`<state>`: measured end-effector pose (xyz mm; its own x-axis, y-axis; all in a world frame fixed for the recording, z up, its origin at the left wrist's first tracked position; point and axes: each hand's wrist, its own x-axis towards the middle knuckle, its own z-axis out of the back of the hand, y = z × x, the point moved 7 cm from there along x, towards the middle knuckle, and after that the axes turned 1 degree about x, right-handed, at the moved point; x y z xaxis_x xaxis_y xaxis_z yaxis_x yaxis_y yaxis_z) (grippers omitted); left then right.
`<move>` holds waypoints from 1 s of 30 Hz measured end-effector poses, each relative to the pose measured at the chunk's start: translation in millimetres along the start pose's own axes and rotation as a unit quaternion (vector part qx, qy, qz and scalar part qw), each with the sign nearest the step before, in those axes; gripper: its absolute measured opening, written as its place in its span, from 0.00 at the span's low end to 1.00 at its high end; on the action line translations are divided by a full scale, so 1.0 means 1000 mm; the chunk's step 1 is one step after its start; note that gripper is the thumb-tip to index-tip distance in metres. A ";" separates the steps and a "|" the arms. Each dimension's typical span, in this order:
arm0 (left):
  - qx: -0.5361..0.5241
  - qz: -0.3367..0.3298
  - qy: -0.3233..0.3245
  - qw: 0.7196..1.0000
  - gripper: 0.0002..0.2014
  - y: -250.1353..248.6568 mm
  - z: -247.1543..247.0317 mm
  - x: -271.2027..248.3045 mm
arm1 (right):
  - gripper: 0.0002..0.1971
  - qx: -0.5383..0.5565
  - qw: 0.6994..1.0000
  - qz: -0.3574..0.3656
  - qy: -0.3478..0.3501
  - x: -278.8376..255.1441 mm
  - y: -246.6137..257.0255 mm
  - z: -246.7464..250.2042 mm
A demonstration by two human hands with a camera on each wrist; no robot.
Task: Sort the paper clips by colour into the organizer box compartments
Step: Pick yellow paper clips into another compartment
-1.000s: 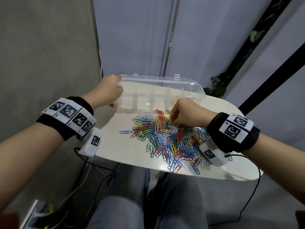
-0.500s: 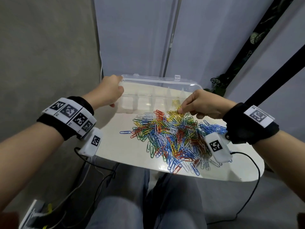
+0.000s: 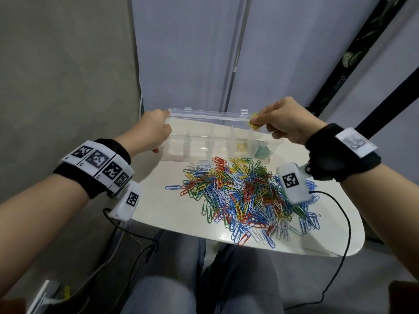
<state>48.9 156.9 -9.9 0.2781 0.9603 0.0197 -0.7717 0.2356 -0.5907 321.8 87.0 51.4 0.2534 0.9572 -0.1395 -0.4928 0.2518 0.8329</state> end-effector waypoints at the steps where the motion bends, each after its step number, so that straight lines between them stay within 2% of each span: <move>1: -0.001 0.000 0.000 1.000 0.24 0.000 0.000 0.000 | 0.06 -0.018 1.000 0.005 -0.014 0.004 0.003 -0.001; 7: 0.004 -0.006 -0.004 1.000 0.25 0.001 -0.001 0.002 | 0.10 -0.125 0.992 0.010 -0.019 0.007 -0.002 -0.019; 10: 0.008 -0.011 -0.004 1.000 0.24 0.001 -0.001 0.003 | 0.07 -0.132 0.987 0.073 -0.056 -0.001 0.004 -0.014; 14: 0.006 -0.010 -0.002 1.000 0.22 0.000 -0.001 0.004 | 0.01 -0.204 0.971 0.122 0.037 -0.023 0.002 -0.032; 16: 0.005 -0.007 0.000 1.000 0.22 0.001 -0.001 0.004 | 0.03 -0.278 0.948 0.135 0.080 -0.029 -0.008 -0.045; 18: 0.003 -0.010 0.003 1.000 0.16 0.001 0.000 0.003 | 0.08 -0.327 0.926 0.135 0.128 -0.035 -0.018 -0.059; 20: -0.005 -0.012 0.007 1.000 0.10 0.000 0.001 0.002 | 0.14 -0.358 0.909 0.126 0.173 -0.041 -0.028 -0.068; 23: -0.054 0.000 0.020 0.998 0.09 0.000 0.000 0.004 | 0.17 -0.393 0.884 0.132 0.215 -0.050 -0.038 -0.073; 25: -0.083 0.010 0.029 0.996 0.10 0.001 -0.001 0.006 | 0.16 -0.382 0.887 0.145 0.214 -0.053 -0.039 -0.068; 30: -0.147 0.020 0.049 0.988 0.18 -0.003 -0.003 0.010 | 0.12 -0.304 0.927 0.154 0.155 -0.053 -0.036 -0.045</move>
<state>55.9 165.8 -10.7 0.3147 0.9460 -0.0780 -0.5875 0.1296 -0.7988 289.0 33.8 4.9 -0.1827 0.9682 -0.1710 -0.9045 -0.0973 0.4152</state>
